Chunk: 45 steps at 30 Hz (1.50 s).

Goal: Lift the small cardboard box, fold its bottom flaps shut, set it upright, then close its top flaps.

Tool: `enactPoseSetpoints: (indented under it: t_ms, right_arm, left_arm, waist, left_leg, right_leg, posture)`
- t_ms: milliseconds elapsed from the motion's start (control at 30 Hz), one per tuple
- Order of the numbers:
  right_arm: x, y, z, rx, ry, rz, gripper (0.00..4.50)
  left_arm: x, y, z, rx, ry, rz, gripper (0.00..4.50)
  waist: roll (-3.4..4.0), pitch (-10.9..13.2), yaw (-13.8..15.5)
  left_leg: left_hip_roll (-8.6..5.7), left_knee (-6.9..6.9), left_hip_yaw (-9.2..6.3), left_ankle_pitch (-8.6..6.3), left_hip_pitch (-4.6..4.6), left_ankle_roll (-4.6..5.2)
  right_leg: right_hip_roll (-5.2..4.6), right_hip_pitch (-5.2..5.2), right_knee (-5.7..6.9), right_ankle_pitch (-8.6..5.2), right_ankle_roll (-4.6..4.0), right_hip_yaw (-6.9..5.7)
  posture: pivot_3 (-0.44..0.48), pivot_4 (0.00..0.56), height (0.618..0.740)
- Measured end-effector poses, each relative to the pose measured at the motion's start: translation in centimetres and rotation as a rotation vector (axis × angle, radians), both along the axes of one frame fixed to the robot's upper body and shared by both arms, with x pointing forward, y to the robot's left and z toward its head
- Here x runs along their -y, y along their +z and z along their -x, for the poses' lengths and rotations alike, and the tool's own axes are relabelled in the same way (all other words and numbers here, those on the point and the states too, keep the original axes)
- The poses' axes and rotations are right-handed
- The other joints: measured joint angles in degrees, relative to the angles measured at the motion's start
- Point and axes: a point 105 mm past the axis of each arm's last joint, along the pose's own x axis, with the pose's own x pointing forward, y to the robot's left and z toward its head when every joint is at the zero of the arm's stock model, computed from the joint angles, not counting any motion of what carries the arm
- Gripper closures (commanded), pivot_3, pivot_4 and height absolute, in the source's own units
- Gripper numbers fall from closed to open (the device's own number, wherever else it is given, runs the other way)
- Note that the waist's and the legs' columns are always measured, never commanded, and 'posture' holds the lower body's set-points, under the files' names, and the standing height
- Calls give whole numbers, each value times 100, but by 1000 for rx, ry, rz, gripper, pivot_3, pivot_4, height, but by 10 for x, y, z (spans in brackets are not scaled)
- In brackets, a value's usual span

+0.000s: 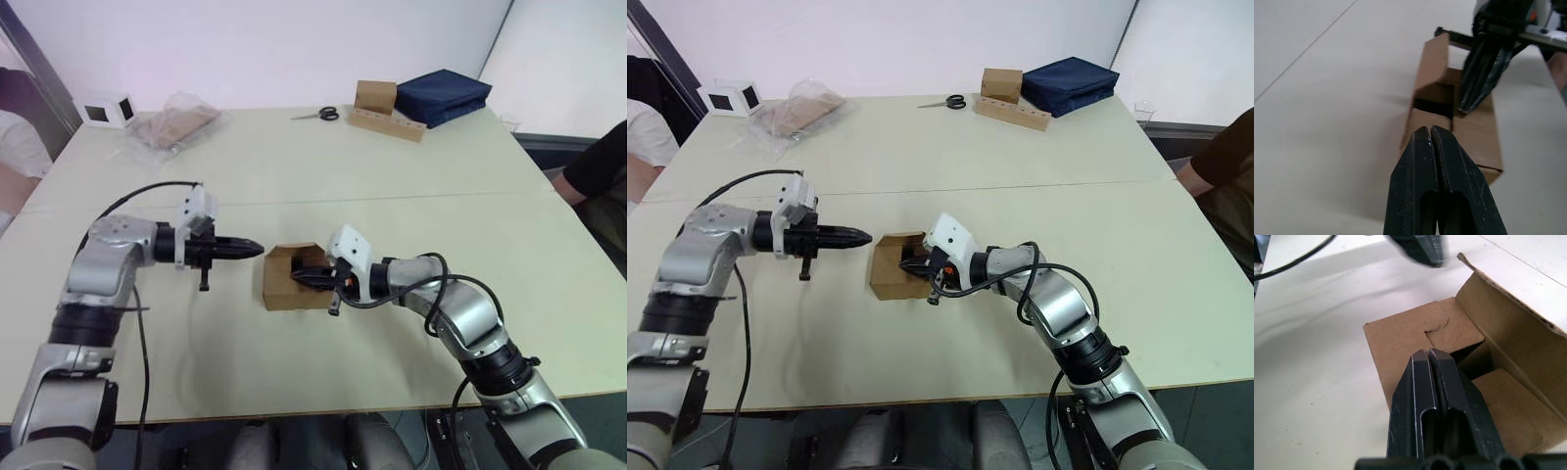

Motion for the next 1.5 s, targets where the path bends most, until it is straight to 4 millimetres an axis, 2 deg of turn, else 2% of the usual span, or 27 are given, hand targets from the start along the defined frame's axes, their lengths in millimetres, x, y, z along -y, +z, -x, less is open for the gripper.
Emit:
enactPoseSetpoints:
  t_ms: [167,300,400,533,600,767,833,933,1067,1233,1367,1500]
  right_arm:
    - [10,2,-4,5,-27,12,4500]
    - [13,3,-5,1,-39,14,4500]
    - [16,5,-5,-3,-46,17,4500]
    - [24,8,-6,-1,-68,31,4500]
    - [28,13,-6,0,-74,27,4500]
    - [48,41,-10,44,-105,0,4500]
    - [53,53,-17,82,-117,-7,4500]
    - [55,56,-33,101,-135,1,4500]
    - [42,54,-49,77,-113,-31,4500]
    - [16,43,-54,29,-41,-54,4500]
    - [2,31,-44,-14,45,-35,4500]
    - [0,19,-33,-50,89,-16,4500]
  left_arm:
    - [17,3,16,-8,-28,49,4466]
    - [30,-11,18,-31,-26,48,4466]
    - [33,-30,19,-51,-15,11,4466]
    - [34,-33,19,-28,-11,-9,4466]
    - [34,-32,18,-16,-7,-11,4466]
    - [36,-32,15,-8,16,0,4466]
    - [37,-32,15,-10,19,6,4466]
    - [37,-32,14,-9,28,9,4466]
    - [38,-31,15,-5,28,11,4466]
    - [39,-32,17,-6,25,12,4466]
    - [39,-32,19,-3,23,13,4466]
    - [35,-33,19,-4,38,-2,4466]
  waist:
    - [0,0,6]
    - [0,0,-3]
    - [0,0,-1]
    - [0,0,11]
    - [0,0,12]
    - [0,0,8]
    - [0,0,1]
    - [1,0,-8]
    - [1,0,-11]
    - [1,0,-5]
    - [2,1,0]
    - [2,1,-4]
  left_leg:
    - [0,-1,0,0,0,0]
    - [1,-1,1,0,1,1]
    - [1,-2,1,0,1,0]
    - [0,-2,2,0,1,0]
    - [0,-2,2,0,0,0]
    - [0,-2,2,0,1,1]
    - [0,-2,3,-1,1,1]
    - [1,-3,3,-1,2,1]
    - [1,-4,5,-1,1,1]
    - [1,-4,6,0,0,0]
    - [1,-4,5,0,0,0]
    - [1,-4,4,0,0,0]
  right_leg:
    - [0,0,0,0,0,0]
    - [2,-1,0,0,0,1]
    - [3,-2,0,0,0,2]
    - [0,-1,-1,0,0,2]
    - [0,-1,-1,0,0,2]
    - [1,-1,-1,0,0,2]
    - [2,-1,-2,0,0,2]
    - [3,-3,-1,0,0,2]
    - [3,-4,-2,0,0,3]
    - [1,-4,-2,0,0,3]
    - [0,-4,-2,0,0,3]
    - [1,-5,-2,0,0,3]
  posture:
    - [0,150,740]
    - [0,150,740]
    - [0,150,740]
    - [0,150,740]
    - [0,150,740]
    - [0,150,740]
    - [0,150,740]
    - [0,150,740]
    - [0,150,740]
    - [0,150,740]
    - [0,150,740]
    - [0,150,740]
